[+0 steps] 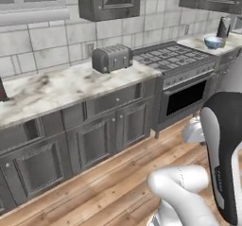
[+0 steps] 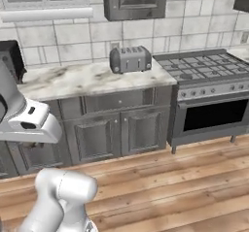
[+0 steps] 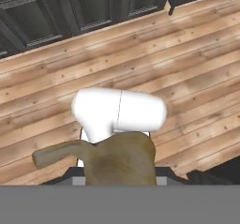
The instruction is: Retrieve the bottle and the shaker from the cabinet and place them next to the mixing bowl on the counter. Then add garlic from the fridge to the mixing bowl.
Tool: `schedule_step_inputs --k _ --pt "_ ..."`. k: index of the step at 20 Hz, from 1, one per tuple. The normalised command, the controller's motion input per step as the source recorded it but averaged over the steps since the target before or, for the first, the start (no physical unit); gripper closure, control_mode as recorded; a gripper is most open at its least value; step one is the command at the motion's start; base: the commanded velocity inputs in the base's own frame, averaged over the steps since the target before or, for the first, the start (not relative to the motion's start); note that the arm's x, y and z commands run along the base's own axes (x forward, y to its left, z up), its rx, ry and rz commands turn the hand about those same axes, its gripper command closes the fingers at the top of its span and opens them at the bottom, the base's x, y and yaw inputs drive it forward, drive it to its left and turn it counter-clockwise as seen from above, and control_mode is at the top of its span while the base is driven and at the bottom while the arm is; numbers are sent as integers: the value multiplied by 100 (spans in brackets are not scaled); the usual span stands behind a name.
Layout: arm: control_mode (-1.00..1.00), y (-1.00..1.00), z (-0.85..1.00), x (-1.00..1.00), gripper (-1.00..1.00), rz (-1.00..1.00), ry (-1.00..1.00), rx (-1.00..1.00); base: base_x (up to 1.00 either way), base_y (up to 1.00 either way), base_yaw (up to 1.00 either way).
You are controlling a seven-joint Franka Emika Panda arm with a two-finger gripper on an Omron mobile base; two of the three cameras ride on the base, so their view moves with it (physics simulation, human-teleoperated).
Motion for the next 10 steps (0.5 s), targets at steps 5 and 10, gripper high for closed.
schedule_step_inputs --k 5,10 --pt "100 0 0 0 100 0 0 0 100 -83 11" --pt "100 0 0 0 100 0 0 0 100 -100 21"
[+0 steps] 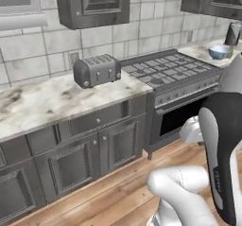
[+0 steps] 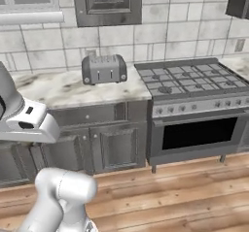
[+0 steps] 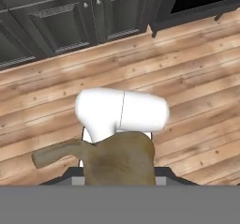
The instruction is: Retrieve the bottle and the shaker from the cabinet and place them next to the mixing bowl on the counter. Then add garlic from the fridge to the mixing bowl.
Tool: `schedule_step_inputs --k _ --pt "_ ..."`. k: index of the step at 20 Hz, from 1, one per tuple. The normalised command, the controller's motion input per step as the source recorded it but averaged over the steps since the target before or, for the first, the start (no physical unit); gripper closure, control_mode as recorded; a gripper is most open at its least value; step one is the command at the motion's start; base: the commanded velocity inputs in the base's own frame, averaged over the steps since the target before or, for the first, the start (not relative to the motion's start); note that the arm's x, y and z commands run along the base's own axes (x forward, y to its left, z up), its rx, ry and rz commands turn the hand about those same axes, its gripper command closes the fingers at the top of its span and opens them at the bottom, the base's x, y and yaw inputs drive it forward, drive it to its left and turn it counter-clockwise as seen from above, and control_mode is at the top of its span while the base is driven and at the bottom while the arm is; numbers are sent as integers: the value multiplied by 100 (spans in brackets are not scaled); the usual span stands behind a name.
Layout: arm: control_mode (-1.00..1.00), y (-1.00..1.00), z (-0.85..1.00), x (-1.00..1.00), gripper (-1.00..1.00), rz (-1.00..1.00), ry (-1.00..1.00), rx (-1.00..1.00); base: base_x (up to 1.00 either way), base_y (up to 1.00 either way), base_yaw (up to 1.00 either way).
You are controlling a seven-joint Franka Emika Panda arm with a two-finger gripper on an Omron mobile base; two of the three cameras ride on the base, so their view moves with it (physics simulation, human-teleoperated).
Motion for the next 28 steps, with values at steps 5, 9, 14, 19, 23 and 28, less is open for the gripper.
schedule_step_inputs --k 5,9,14,19,23,28 --pt "100 0 0 0 100 0 0 0 100 -99 21" --pt "100 0 0 0 100 0 0 0 90 -100 18" --pt "100 0 0 0 100 0 0 0 71 -100 15" --pt "100 0 0 0 100 0 0 0 51 -100 6" --pt "100 0 0 0 100 0 0 0 46 -100 6" --pt "100 0 0 0 100 0 0 0 41 -100 20"
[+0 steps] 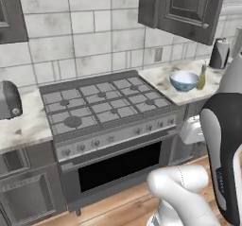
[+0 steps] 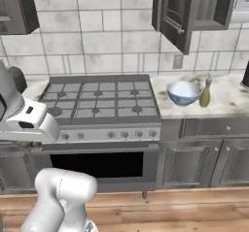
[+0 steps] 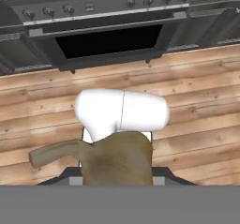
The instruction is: Retrieve the bottle and the shaker from the cabinet and place them next to the mixing bowl on the counter. Then add garlic from the fridge to the mixing bowl.
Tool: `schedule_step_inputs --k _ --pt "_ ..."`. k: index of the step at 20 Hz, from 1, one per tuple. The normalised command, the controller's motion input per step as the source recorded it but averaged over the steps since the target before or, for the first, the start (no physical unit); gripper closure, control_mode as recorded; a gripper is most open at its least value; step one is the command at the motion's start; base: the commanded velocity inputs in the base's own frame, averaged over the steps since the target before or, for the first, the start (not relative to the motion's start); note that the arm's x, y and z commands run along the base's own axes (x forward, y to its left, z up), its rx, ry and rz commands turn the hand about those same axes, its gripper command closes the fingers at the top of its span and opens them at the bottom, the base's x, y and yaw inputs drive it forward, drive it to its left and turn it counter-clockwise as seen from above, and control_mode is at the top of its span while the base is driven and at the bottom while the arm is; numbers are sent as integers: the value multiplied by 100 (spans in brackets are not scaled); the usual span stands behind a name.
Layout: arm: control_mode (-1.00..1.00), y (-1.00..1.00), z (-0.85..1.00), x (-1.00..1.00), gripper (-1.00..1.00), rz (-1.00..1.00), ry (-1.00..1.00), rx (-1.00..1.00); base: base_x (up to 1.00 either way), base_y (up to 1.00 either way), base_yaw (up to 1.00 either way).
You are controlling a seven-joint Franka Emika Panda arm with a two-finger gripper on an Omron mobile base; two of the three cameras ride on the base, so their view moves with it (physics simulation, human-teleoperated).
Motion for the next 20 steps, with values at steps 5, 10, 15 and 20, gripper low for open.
schedule_step_inputs --k 5,10,15,20 --pt "100 0 0 0 100 0 0 0 42 -100 24" --pt "100 0 0 0 100 0 0 0 19 -100 23" --pt "100 0 0 0 100 0 0 0 45 -100 28" --pt "100 0 0 0 100 0 0 0 69 -100 42"
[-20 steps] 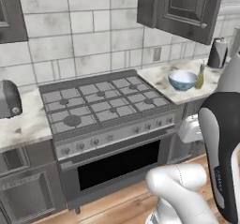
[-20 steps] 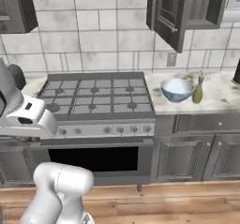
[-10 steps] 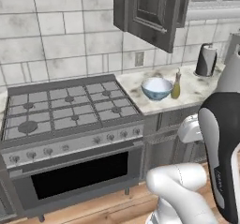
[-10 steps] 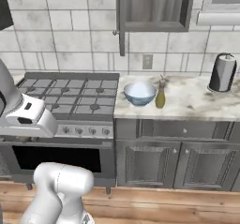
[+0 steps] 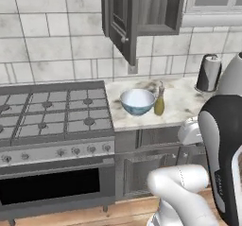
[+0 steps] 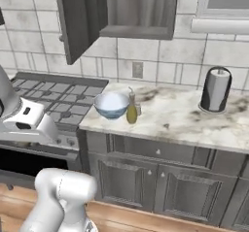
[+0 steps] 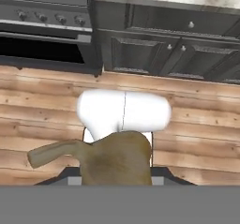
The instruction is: Retrieve the bottle and the shaker from the cabinet and place them next to the mixing bowl on the counter. Then add garlic from the fridge to the mixing bowl.
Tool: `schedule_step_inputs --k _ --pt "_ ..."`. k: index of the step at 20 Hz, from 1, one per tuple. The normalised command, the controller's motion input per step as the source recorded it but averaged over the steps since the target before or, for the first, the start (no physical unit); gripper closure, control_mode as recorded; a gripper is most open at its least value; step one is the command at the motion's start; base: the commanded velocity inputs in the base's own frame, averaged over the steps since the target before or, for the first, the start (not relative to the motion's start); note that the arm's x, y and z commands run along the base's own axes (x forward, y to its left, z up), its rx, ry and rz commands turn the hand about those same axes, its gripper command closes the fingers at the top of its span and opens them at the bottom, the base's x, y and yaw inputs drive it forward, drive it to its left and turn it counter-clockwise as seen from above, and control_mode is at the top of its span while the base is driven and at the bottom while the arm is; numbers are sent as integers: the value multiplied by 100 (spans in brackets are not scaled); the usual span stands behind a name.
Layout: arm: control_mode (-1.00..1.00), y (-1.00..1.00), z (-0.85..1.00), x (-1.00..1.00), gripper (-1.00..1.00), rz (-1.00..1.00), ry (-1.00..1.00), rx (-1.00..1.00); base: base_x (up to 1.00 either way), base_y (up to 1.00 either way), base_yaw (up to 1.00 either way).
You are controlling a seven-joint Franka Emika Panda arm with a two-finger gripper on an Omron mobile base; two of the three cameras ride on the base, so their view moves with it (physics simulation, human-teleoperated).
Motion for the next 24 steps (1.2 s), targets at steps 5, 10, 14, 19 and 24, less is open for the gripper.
schedule_step_inputs --k 5,10,14,19,24 --pt "100 0 0 0 100 0 0 0 57 -87 51" --pt "100 0 0 0 100 0 0 0 46 -45 29" --pt "100 0 0 0 100 0 0 0 72 0 1" --pt "100 0 0 0 100 0 0 0 87 10 -8" --pt "100 0 0 0 100 0 0 0 61 2 -4"
